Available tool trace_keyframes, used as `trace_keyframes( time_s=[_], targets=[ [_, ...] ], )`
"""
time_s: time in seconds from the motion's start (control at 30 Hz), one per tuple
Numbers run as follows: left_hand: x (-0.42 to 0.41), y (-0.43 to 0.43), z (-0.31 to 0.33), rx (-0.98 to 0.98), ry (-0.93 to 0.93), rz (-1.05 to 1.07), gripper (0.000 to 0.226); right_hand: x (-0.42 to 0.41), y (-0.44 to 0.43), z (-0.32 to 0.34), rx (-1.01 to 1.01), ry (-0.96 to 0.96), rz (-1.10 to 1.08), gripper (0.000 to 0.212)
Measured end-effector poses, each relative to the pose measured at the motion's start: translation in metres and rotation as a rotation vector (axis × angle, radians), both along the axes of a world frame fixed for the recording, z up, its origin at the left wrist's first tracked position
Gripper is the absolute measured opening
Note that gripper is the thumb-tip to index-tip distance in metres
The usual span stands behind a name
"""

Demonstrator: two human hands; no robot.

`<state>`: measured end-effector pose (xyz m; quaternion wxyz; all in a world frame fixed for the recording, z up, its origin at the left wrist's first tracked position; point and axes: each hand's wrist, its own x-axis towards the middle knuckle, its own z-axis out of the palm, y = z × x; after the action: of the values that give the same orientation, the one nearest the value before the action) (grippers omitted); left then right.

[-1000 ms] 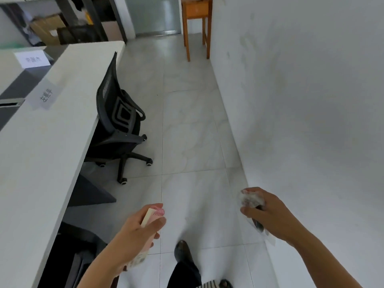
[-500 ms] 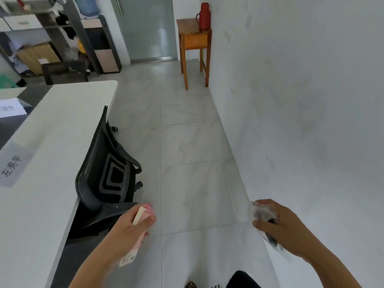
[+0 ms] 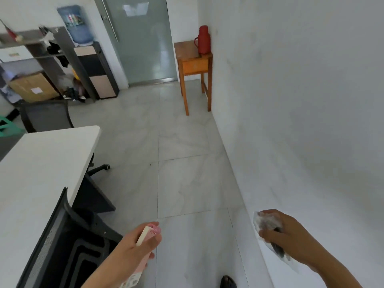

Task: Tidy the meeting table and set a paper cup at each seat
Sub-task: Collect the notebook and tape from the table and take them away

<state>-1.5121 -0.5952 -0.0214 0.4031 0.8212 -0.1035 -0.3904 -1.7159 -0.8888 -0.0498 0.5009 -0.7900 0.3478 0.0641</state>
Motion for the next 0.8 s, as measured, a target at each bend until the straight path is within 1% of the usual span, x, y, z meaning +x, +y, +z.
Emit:
trace_keyframes(
  time_s=[0.17, 0.37, 0.47, 0.6, 0.63, 0.7, 0.8],
  targets=[
    [0.081, -0.049, 0.005, -0.05, 0.0, 0.1, 0.02, 0.121, -0.073, 0.01, -0.039, 0.002, 0.166, 0.034],
    [0.195, -0.079, -0.02, 0.016, 0.03, 0.153, 0.023, 0.267, -0.122, 0.002, -0.036, -0.025, 0.255, 0.03],
    [0.27, -0.094, -0.028, 0.018, 0.027, 0.17, 0.024, 0.334, -0.137, -0.006, -0.025, -0.009, 0.243, 0.03],
    [0.383, -0.125, -0.006, -0.058, 0.027, 0.202, 0.031, 0.428, -0.162, 0.01, -0.022, -0.006, 0.202, 0.035],
    [0.411, -0.135, 0.002, -0.088, 0.014, 0.205, 0.03, 0.452, -0.169, 0.016, -0.026, -0.015, 0.2, 0.034],
    [0.459, -0.154, 0.012, -0.119, -0.036, 0.211, 0.019, 0.494, -0.185, 0.024, -0.034, -0.034, 0.196, 0.033],
    [0.524, -0.182, 0.019, -0.133, -0.053, 0.204, 0.016, 0.551, -0.204, 0.028, -0.031, -0.027, 0.197, 0.031]
  ],
)
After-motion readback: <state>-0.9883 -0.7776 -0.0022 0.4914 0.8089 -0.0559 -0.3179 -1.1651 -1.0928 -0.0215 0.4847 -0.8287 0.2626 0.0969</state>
